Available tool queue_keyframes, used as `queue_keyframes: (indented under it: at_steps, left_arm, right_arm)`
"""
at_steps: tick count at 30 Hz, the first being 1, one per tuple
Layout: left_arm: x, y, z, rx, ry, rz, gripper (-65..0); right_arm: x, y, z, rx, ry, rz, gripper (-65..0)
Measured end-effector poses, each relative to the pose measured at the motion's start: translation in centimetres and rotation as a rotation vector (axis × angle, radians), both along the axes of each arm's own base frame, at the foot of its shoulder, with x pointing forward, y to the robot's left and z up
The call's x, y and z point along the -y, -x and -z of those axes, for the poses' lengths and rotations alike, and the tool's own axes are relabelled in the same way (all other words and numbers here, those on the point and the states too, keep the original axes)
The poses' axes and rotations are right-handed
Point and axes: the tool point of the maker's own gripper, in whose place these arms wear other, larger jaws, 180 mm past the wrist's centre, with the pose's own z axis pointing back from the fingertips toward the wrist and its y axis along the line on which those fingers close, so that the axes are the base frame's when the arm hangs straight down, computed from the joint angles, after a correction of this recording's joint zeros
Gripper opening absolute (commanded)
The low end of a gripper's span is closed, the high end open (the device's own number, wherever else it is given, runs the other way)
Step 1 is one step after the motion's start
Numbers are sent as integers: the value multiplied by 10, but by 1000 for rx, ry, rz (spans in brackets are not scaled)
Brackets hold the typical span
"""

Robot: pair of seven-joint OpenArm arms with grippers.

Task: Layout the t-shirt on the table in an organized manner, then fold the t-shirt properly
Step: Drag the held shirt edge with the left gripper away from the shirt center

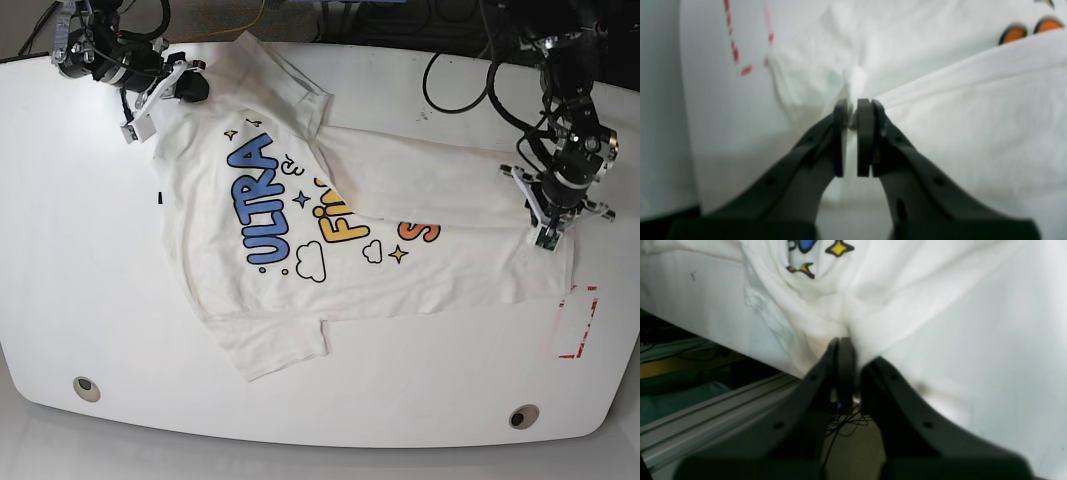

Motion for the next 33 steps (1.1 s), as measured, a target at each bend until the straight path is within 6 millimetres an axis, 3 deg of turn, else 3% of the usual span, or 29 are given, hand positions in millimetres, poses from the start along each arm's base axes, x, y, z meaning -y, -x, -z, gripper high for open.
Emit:
queue_keyframes:
  at_steps: [6,13,21,28,33]
  left_arm:
    - [-17,43,9,-115,-61,19,-619]
    - [-84,105,18,-272,-148,-203,-619]
    - [-104,151,27,-375,-192,-232,-618]
    - [-111,160,26,-381,-192,-259,-541]
    - [-104,134,20,-337,-186,-236,-409]
  right_arm:
    - [0,-3,-1,8,-1,1,-650]
    - [0,-3,-1,9,3,0,-650]
    - [1,-5,-1,12,7,0,-650]
    - [1,-6,-2,16,4,0,-650]
    - [0,-6,-2,16,3,2,-650]
